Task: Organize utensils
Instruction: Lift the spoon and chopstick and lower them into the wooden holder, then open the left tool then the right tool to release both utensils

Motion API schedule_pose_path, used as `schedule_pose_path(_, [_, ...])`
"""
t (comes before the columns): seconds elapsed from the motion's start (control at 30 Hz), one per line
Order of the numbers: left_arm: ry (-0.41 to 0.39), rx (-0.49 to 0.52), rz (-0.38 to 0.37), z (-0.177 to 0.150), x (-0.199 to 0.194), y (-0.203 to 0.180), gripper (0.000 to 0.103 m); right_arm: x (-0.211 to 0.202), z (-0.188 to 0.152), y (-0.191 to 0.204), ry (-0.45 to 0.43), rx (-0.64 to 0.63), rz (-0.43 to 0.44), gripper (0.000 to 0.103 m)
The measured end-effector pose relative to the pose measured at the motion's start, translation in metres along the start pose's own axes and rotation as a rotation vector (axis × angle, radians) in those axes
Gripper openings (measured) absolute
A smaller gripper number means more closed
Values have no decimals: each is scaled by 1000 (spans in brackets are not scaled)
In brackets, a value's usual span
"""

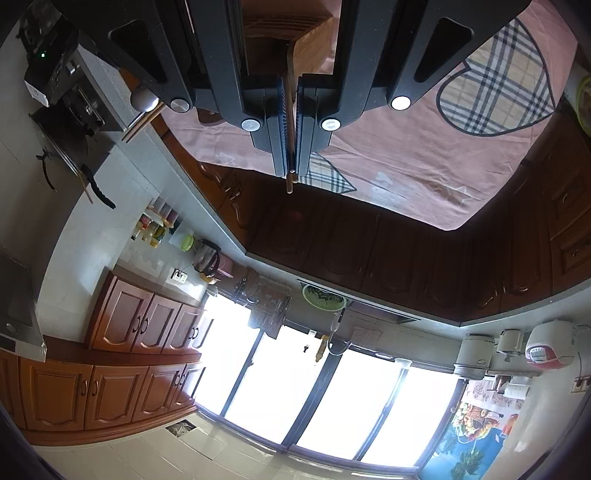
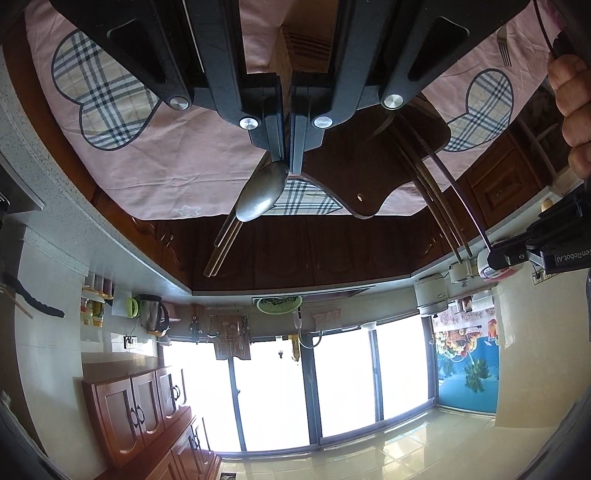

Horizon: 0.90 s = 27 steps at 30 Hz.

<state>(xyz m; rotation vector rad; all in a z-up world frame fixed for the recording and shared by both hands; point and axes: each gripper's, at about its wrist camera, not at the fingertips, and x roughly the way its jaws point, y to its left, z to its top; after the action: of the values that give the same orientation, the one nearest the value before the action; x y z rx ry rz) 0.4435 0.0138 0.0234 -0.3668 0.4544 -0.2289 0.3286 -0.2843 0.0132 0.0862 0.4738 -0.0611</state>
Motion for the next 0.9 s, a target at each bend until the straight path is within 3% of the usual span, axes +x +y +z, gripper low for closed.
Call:
schedule_pose_path(0.17, [20, 2, -2, -3, 3, 3, 3, 9, -8, -2, 38, 15, 12, 2])
schedule_pose_path(0.9, [37, 10, -7, -6, -2, 4, 3, 11, -6, -5, 49, 73, 47, 2])
